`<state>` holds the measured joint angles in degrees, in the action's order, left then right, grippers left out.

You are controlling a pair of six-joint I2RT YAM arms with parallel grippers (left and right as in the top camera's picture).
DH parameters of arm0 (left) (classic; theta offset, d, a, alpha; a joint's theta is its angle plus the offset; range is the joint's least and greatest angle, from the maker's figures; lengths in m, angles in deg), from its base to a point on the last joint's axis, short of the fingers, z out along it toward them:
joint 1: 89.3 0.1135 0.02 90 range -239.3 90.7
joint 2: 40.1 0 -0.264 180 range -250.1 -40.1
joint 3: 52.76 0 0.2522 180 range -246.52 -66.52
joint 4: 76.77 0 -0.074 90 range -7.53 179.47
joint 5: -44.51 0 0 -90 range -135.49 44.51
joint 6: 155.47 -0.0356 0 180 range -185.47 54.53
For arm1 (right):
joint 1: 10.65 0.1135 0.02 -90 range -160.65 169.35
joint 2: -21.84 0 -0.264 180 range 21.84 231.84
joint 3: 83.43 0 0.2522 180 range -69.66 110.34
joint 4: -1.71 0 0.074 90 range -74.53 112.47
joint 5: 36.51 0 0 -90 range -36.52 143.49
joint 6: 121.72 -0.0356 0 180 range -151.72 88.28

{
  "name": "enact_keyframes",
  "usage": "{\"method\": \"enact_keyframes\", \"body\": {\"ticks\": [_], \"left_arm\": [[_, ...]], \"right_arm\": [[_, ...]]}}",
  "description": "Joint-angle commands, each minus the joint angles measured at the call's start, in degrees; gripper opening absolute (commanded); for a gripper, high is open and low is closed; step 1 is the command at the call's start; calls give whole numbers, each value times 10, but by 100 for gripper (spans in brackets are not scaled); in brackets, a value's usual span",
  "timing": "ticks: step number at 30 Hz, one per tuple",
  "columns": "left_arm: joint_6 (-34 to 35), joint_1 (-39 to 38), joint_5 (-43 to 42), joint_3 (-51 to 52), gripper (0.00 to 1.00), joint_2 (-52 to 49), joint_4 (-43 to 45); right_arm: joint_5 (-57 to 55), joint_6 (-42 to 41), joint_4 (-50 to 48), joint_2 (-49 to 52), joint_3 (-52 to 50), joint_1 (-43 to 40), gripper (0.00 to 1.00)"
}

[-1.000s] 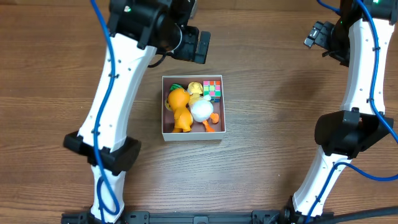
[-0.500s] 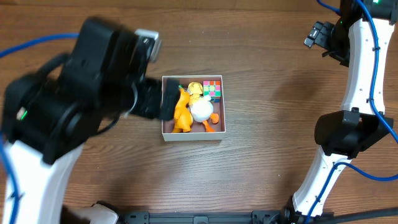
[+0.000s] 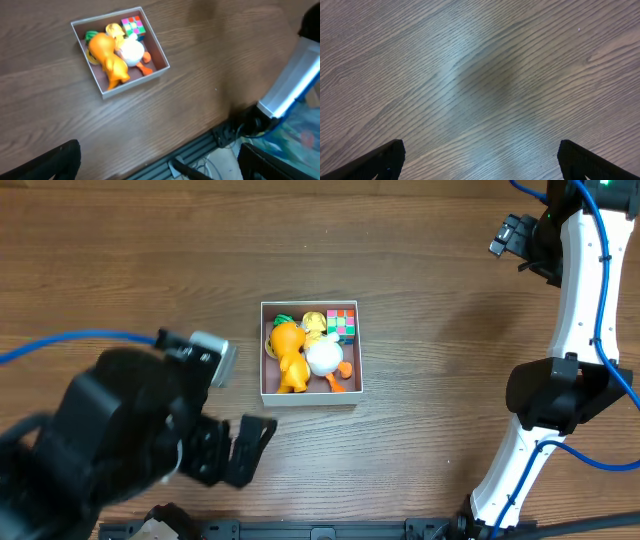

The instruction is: Pack container

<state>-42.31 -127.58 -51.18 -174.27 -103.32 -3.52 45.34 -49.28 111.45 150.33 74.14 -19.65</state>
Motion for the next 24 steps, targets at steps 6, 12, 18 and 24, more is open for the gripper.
{"method": "enact_keyframes", "body": {"ticks": [6, 12, 18, 24], "left_arm": [[52, -9, 1, 127, 100, 147, 25], [41, -9, 3, 146, 100, 211, 65], [45, -9, -3, 147, 100, 213, 59], [45, -9, -3, 147, 100, 213, 54]], "right_arm": [[-8, -3, -3, -12, -2, -1, 100], [-8, -3, -3, -12, -2, -1, 100], [-8, -3, -3, -12, -2, -1, 100], [-8, -3, -3, -12, -2, -1, 100]]}}
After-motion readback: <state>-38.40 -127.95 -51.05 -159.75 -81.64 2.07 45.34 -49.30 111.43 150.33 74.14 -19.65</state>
